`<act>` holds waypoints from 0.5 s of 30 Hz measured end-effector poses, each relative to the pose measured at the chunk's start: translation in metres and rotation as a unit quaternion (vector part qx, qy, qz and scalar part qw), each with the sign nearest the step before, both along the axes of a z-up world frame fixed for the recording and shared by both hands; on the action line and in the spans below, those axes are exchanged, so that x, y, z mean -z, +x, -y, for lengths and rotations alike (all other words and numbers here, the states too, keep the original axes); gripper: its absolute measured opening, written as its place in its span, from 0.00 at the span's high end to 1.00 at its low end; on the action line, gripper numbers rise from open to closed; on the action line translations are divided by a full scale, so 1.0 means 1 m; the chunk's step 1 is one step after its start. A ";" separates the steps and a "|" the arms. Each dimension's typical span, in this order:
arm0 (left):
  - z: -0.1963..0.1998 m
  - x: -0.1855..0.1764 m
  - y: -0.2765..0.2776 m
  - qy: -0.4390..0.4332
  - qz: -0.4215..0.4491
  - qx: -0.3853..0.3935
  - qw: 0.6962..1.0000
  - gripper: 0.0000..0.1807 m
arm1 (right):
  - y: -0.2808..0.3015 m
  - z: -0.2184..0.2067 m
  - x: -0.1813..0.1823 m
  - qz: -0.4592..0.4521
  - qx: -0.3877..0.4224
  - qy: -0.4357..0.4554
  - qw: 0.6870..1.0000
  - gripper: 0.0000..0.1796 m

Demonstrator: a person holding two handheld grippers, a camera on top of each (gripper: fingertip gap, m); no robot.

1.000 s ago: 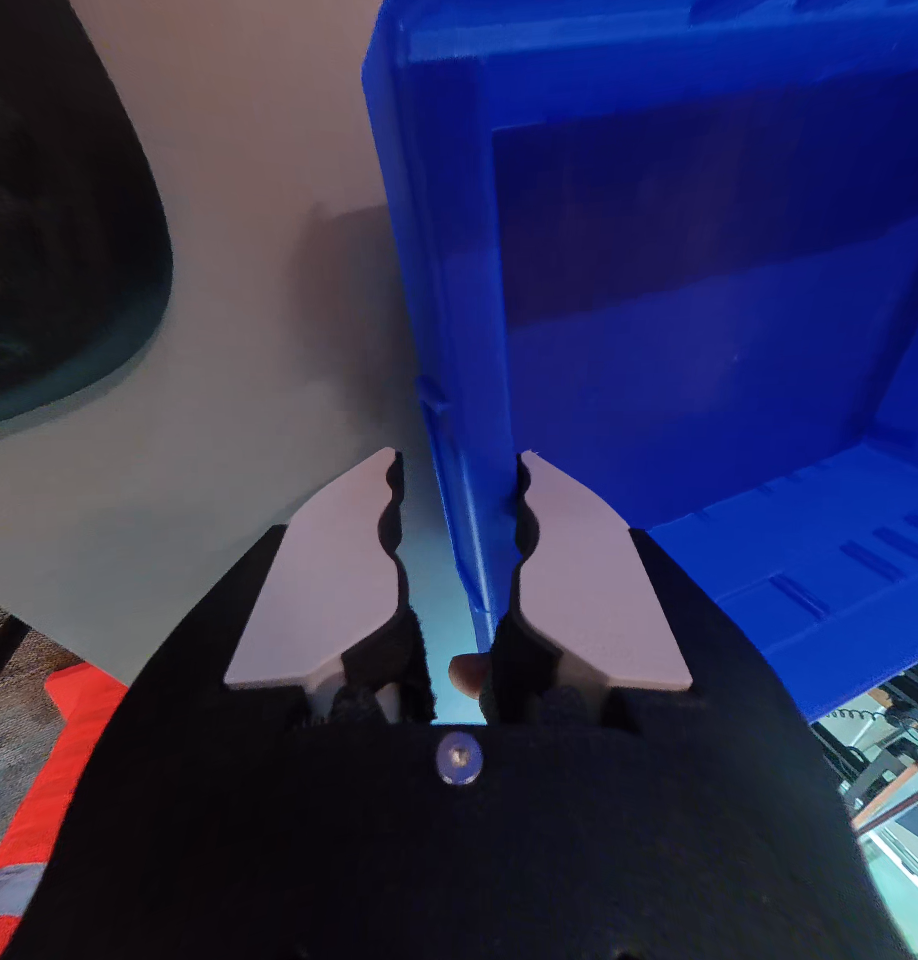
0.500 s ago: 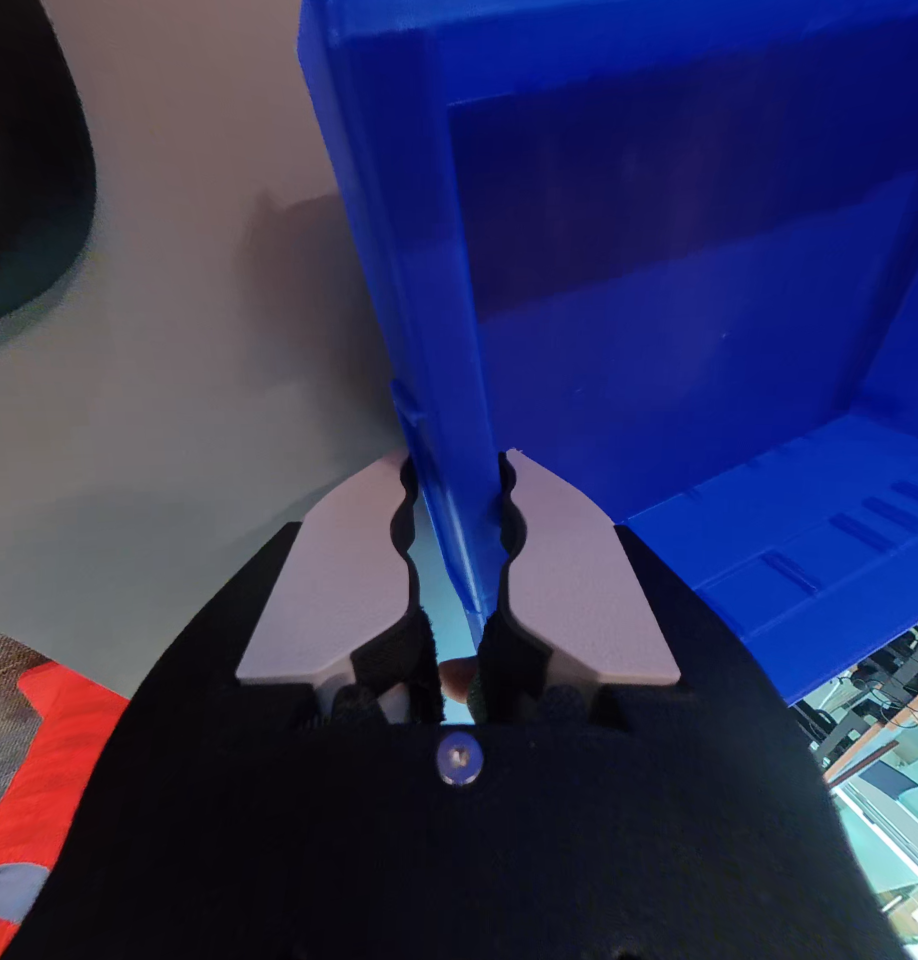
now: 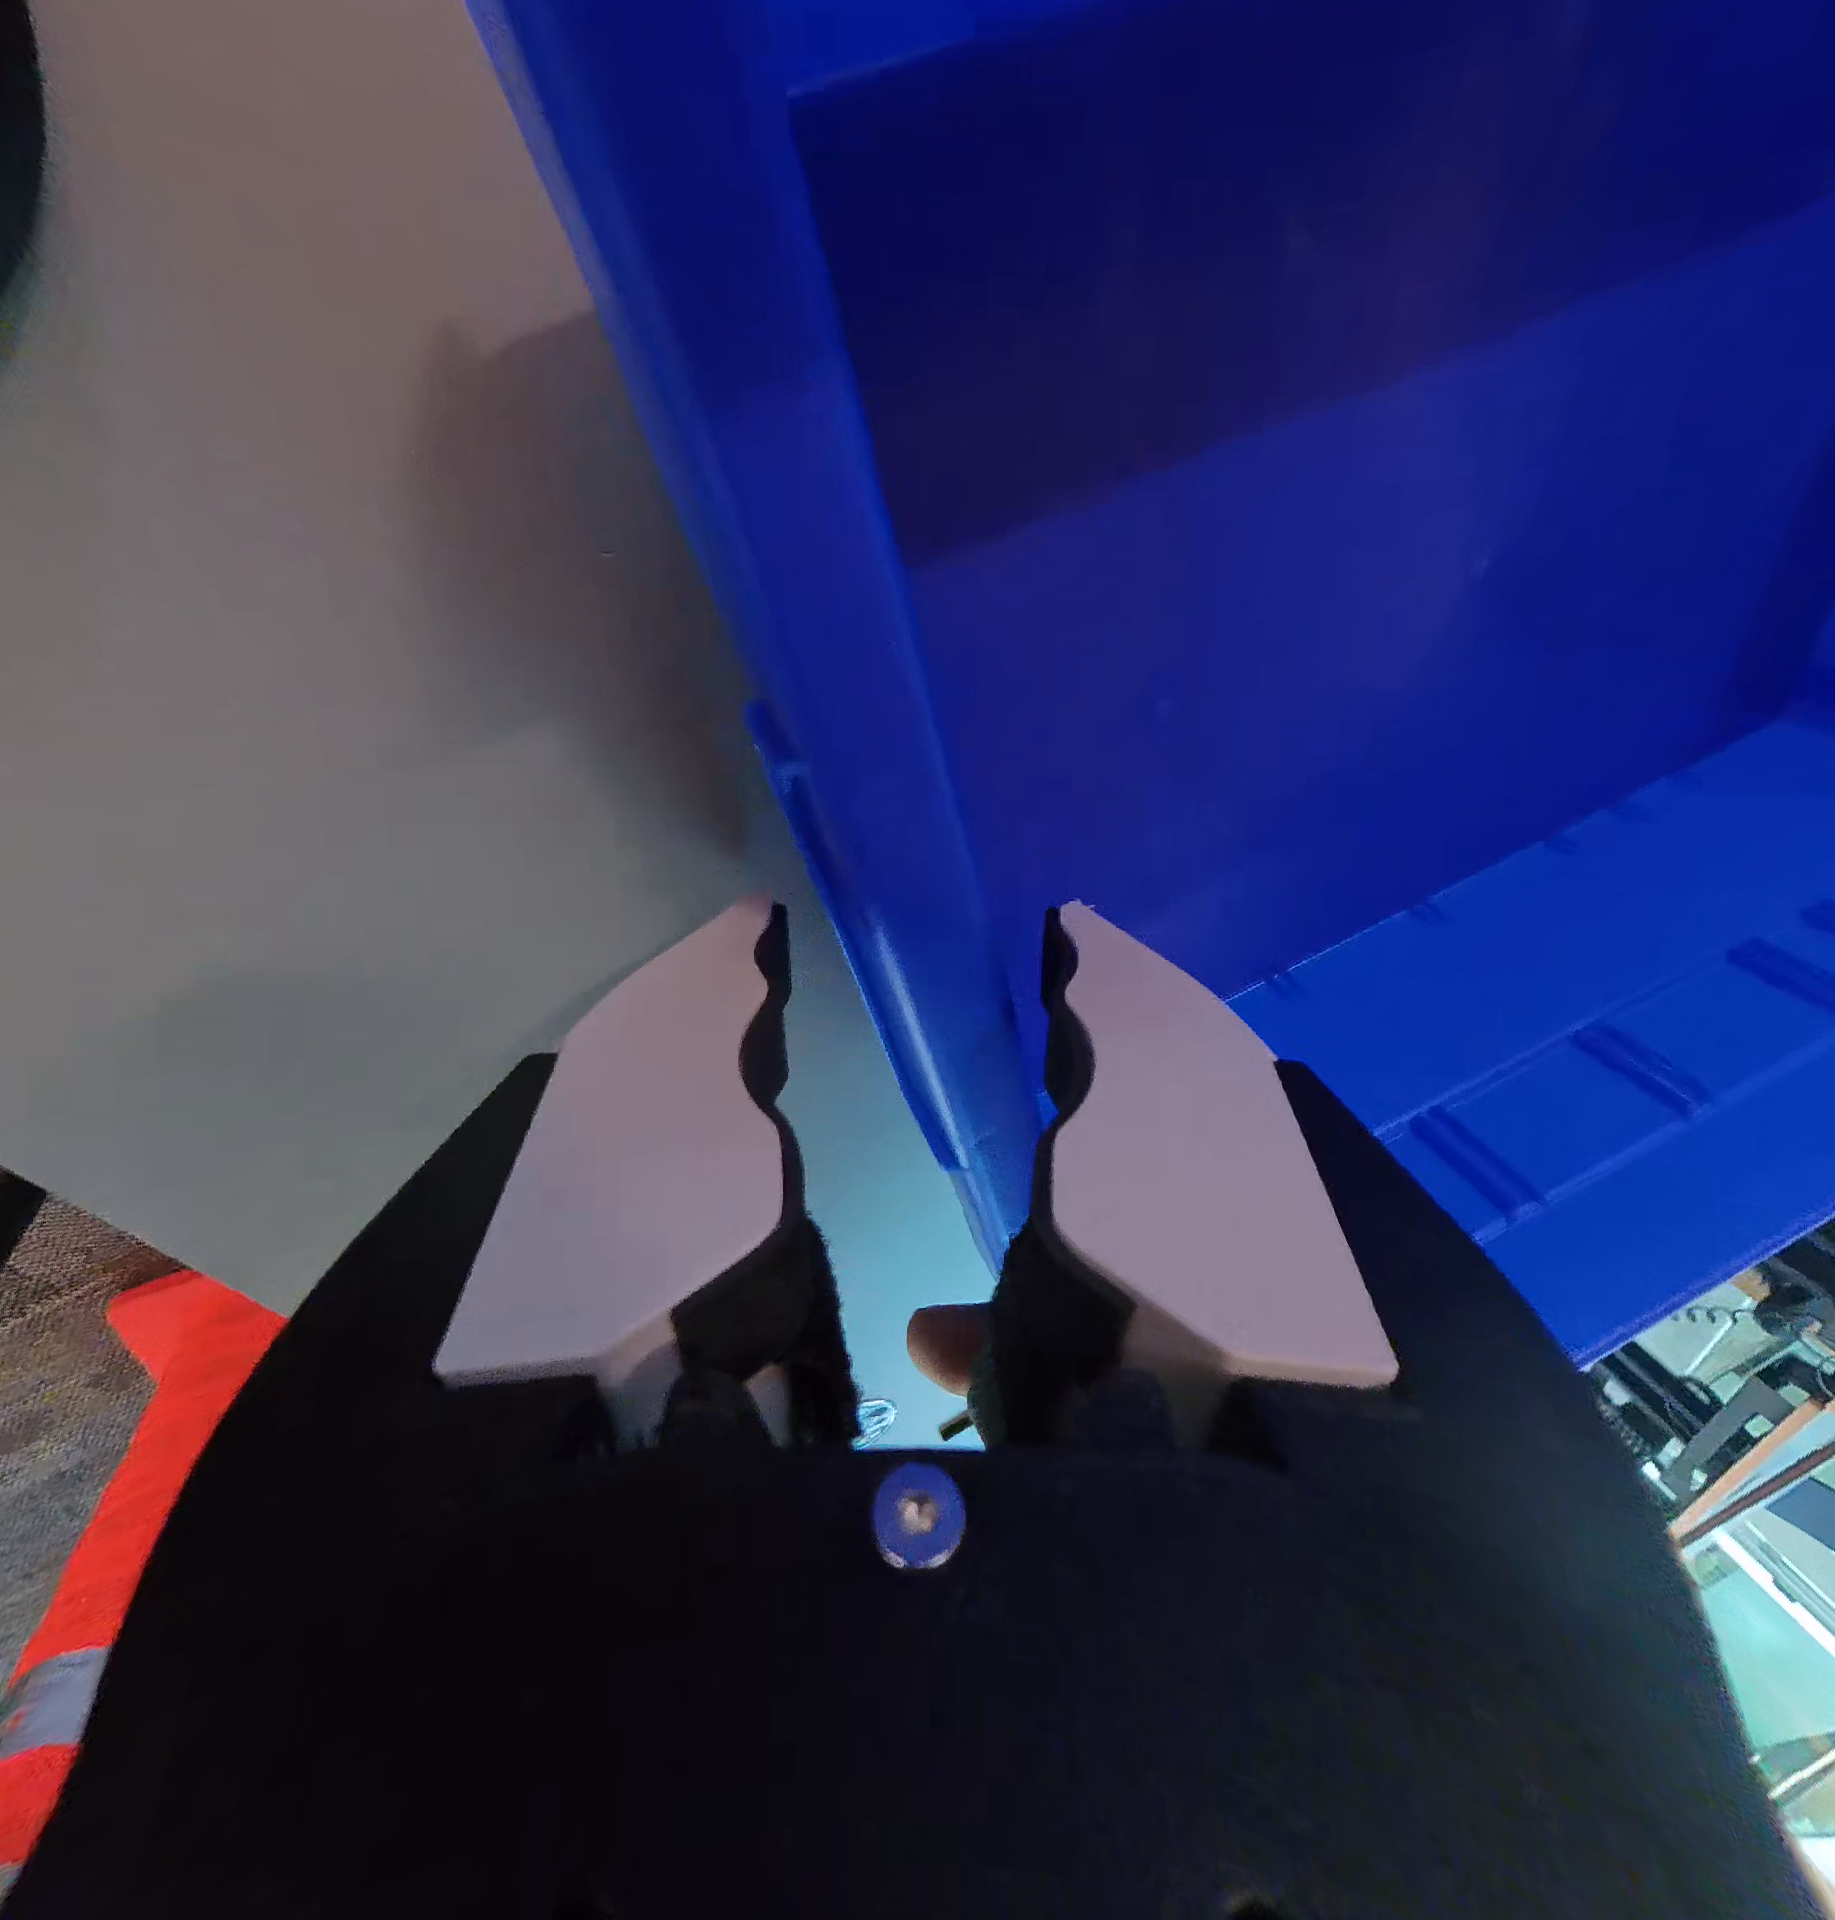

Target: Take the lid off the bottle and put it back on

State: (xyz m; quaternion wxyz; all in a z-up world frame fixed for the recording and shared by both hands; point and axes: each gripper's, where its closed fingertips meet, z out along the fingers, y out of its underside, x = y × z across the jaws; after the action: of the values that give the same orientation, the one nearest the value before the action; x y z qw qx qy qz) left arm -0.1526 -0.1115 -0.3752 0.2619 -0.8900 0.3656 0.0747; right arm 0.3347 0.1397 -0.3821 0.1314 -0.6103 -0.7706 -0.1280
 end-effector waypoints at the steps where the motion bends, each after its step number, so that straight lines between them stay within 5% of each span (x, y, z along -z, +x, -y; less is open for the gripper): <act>1: 0.000 0.001 -0.001 0.003 -0.002 0.000 1.000 0.78 | -0.002 0.000 -0.001 -0.006 -0.009 0.001 1.000 0.74; 6: 0.001 0.009 -0.004 -0.011 -0.007 0.003 1.000 0.80 | -0.006 -0.003 0.007 0.008 -0.038 0.010 0.999 0.83; 15: 0.025 0.010 -0.020 -0.049 0.011 -0.021 0.999 0.81 | -0.004 -0.006 0.006 0.002 -0.046 0.023 0.999 0.84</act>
State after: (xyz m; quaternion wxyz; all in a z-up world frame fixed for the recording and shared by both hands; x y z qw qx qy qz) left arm -0.1730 -0.1368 -0.3851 0.2200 -0.9100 0.3475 0.0521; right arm 0.3309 0.1461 -0.3882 0.1495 -0.5709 -0.7949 -0.1410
